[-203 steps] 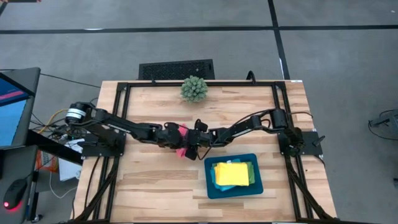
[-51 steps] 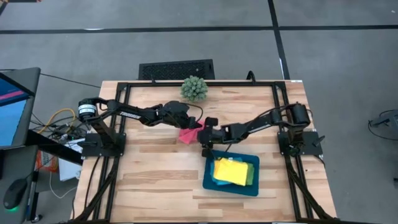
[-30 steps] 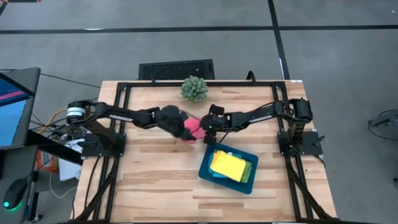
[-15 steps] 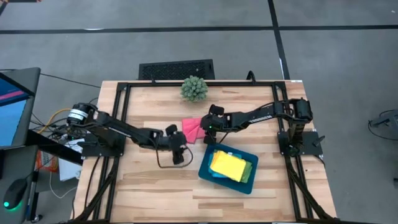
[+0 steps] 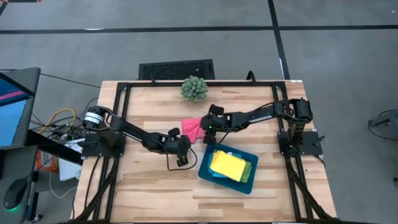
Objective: Fold microfiber towels
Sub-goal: Fold the pink microfiber towel
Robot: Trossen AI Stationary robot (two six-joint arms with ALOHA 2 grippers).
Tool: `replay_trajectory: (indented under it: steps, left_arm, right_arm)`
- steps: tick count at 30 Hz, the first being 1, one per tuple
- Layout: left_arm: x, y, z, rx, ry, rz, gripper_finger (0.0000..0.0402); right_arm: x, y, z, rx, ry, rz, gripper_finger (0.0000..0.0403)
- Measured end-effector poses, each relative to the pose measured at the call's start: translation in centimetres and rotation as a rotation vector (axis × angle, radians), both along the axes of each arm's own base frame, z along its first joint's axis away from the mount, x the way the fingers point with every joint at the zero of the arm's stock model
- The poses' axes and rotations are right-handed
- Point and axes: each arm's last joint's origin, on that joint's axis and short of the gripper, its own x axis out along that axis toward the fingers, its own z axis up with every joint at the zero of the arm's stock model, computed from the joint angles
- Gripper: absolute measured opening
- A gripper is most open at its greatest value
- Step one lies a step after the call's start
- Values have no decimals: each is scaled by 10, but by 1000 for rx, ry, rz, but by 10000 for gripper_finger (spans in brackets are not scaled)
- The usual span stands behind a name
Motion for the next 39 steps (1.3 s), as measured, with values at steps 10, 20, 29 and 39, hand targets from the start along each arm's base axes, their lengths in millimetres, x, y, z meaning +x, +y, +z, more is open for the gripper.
replay_trajectory:
  steps: [10, 20, 29, 39]
  left_arm:
    - [13, 2, 15, 114, -50, 49, 7]
    - [5, 1, 14, 108, 11, 82, 1]
    - [4, -14, -3, 131, 62, 21, 0]
    - [15, -8, -11, 252, 42, 122, 0]
  right_arm:
    - [0, 0, 0, 1, 4, -2, 182]
    - [-1, 0, -1, 3, 11, -2, 182]
    - [-1, 0, 0, 3, 7, -1, 182]
    - [-1, 0, -1, 3, 7, -1, 182]
